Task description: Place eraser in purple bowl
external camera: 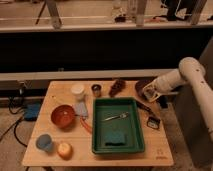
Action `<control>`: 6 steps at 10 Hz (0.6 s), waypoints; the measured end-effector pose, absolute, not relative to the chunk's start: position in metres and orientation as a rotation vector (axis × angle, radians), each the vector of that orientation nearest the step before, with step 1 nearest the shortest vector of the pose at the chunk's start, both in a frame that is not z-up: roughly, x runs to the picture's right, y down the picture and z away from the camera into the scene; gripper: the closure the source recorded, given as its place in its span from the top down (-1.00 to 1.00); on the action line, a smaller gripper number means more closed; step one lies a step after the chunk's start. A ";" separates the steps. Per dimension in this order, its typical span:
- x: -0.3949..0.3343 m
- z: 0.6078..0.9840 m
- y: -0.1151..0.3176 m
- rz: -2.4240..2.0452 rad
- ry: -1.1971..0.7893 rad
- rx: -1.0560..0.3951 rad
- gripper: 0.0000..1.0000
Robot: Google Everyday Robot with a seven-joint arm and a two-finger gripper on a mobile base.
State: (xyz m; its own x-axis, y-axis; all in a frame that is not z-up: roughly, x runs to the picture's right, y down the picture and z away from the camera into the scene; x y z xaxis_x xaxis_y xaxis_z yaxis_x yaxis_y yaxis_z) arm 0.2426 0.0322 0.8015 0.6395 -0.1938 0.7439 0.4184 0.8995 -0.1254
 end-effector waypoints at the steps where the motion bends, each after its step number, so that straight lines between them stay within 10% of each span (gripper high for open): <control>1: 0.241 0.803 0.032 -0.349 -0.812 -0.294 -0.84; 6: 0.228 0.816 0.022 -0.274 -0.764 -0.240 -0.84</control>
State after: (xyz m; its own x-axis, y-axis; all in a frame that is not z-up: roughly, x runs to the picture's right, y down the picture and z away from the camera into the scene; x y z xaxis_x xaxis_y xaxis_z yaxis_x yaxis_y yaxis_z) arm 0.2281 0.0216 0.8165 0.6894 -0.1565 0.7072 0.3290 0.9375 -0.1132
